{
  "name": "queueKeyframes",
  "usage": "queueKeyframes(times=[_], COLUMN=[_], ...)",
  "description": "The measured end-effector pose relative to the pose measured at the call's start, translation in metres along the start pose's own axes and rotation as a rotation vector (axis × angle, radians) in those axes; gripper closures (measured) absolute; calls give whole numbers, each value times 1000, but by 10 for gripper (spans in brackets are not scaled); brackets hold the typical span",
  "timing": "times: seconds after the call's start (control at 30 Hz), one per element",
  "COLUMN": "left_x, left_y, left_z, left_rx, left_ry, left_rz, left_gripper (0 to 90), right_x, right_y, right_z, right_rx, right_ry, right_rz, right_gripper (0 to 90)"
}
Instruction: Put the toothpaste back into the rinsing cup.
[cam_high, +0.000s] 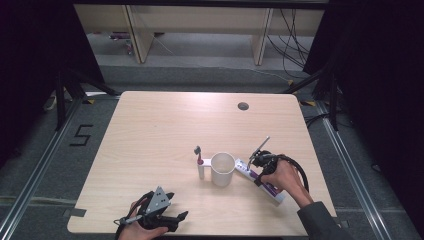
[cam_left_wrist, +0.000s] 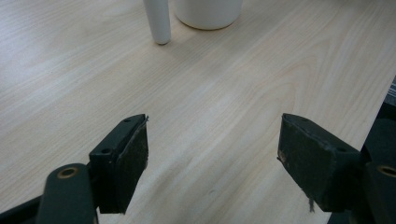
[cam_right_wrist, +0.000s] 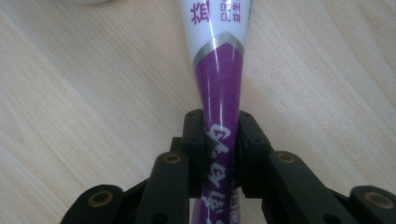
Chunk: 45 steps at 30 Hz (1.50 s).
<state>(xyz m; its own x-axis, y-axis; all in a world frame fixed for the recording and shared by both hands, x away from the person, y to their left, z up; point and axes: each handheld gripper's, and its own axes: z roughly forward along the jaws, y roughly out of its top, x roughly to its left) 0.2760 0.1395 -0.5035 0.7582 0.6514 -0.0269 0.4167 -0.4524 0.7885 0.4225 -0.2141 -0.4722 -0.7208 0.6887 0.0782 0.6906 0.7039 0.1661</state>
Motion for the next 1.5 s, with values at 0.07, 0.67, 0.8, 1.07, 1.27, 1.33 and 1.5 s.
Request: queueKeyframes(times=[0.07,0.67,0.8,1.07,1.27,1.33,1.5], left_x=[1,0,0,1,0,0,0], left_y=[0,0,0,0,0,0,0], left_z=[1,1,1,0,1,1,1], left_rx=[3,-1,-8,12,-9,-4,-5], left_ry=[5,-5,-1,2,2,-2,-2], left_rz=[9,-2,-1,15,2,2,1], left_gripper=[240,242,241,243,248,248,248], right_x=[1,4,7,7,7,7,0], right_y=[3,17,20,19,19,18,14], right_z=[0,3,4,6,5,3,-5], right_rx=[29,147,175,175,161,171,99], right_ry=[2,-28,-40,-75,-58,-61,-43], right_rz=[0,-36,-40,-78,-97,-69,-92], right_gripper=[763,767,767,770,774,774,774])
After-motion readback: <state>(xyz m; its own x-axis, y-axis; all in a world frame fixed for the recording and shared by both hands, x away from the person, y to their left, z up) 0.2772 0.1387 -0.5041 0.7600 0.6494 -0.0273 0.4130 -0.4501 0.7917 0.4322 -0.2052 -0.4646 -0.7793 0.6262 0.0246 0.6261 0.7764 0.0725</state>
